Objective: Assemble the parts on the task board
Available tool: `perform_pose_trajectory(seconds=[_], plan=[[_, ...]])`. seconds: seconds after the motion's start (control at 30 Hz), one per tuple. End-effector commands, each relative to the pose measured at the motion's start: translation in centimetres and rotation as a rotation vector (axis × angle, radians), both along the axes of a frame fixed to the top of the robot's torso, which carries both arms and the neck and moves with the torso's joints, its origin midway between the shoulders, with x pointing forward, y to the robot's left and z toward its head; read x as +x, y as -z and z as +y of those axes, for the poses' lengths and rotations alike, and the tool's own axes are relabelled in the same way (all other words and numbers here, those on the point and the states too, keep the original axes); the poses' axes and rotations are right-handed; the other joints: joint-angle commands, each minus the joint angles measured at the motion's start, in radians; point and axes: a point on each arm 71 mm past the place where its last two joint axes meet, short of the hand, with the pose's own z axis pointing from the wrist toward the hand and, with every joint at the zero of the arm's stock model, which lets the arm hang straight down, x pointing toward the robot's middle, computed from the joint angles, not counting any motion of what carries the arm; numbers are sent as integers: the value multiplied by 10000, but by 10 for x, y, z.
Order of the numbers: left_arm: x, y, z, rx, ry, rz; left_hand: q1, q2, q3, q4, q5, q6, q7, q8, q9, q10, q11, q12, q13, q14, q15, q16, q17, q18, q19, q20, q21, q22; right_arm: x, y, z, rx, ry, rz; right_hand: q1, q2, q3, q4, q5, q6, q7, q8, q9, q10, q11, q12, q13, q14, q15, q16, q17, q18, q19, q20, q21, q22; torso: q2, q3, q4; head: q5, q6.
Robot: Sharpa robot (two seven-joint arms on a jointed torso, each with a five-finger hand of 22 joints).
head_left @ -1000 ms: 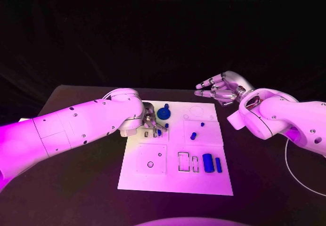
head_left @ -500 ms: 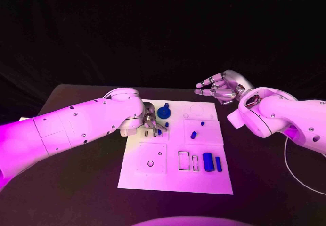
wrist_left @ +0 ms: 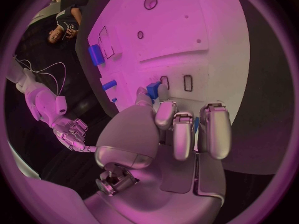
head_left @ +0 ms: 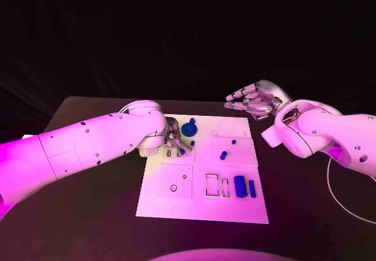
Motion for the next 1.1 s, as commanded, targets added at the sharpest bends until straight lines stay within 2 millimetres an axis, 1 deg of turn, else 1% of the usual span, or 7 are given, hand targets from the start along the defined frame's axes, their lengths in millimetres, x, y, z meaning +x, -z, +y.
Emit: perform_pose_trajectory(seconds=[0.03, 0.17, 0.3, 0.5, 0.6, 0.73, 1.1], plan=[[-2, 2, 0, -29, -309, 327, 668, 324, 426, -329, -11, -172, -35, -83, 9, -142, -63, -149, -151, 1046, -109, 31, 2631, -122, -39, -21, -41, 357, 0, 1, 1, -123, -156, 28, 8, 94, -48, -3, 35, -71, -4, -15, -10, -70, -1, -65, 15, 705, 11, -42, 1046, -60, 171, -7, -39, 872, 0, 2, 0, -9, 2], [-1, 2, 1, -217, -356, 382, 1383, 560, 1080, -761, -14, -408, -12, -263, -20, -375, -58, -455, -416, 1046, -128, 31, 2631, -111, -78, -53, -80, 305, 0, 1, 2, -135, -221, 59, 8, 94, -48, -3, 35, -71, -4, -15, -10, -70, -1, -65, 15, 705, 11, -42, 1046, -60, 171, -7, -39, 872, 2, 3, -2, -8, -1], [-2, 2, 2, -397, -413, 509, 1540, 478, 1530, -881, -21, -531, 76, -382, -20, -612, 20, -815, -747, 1046, -72, 31, 2631, -96, -134, -26, -139, 222, 1, 2, 3, -131, -303, 99, 30, 113, -43, -8, 53, -72, -4, -15, -10, -80, -3, -81, 2, 702, 9, -51, 1031, -57, 164, -8, -47, 857, 1, 3, -2, -17, -10], [-3, 2, 5, -575, -467, 604, 1568, 207, 2108, -953, -17, -597, 139, -495, -9, -713, 76, -1030, -931, 1046, -17, 31, 2631, -82, -173, 25, -182, 175, 1, 2, 4, -146, -376, 167, 38, 124, -40, -9, 60, -73, -3, -15, -10, -83, -3, -87, -3, 702, 8, -51, 1032, -58, 166, -9, -46, 860, 4, 5, -5, -40, -30], [-4, 1, 8, -688, -562, 539, 1364, -171, 2865, -872, -39, -549, 161, -547, 40, -675, 95, -1078, -968, 1046, 9, 31, 2631, -74, -186, 60, -202, 171, 1, 3, 4, -160, -406, 199, 38, 124, -40, -9, 60, -73, -3, -15, -10, -83, -3, -87, -3, 702, 8, -51, 1032, -58, 166, -9, -46, 860, 1, 11, 2, -61, -34], [-4, -2, 13, -942, -841, 298, 1149, -323, 3251, -732, -28, -508, 145, -518, 101, -589, 88, -999, -898, 1046, 11, 31, 2631, -81, -169, 67, -190, 206, 1, 4, 4, -173, -440, 234, 43, 143, -38, -3, 66, -72, -2, -14, -10, -87, -2, -93, -9, 700, 8, -58, 1021, -55, 159, -10, -53, 847, 0, 14, 3, -70, -35], [-8, -4, 23, -1122, -1140, -340, 582, -1071, 4852, -486, -36, -552, 123, -334, 393, -531, 67, -892, -826, 1046, -12, 31, 2631, -107, -93, 40, -129, 356, 2, 5, 5, -178, -496, 286, 43, 151, -38, 0, 71, -73, -1, -14, -10, -89, -1, -96, -11, 698, 8, -63, 1012, -54, 156, -10, -56, 841, -3, 15, 17, -53, 18]])
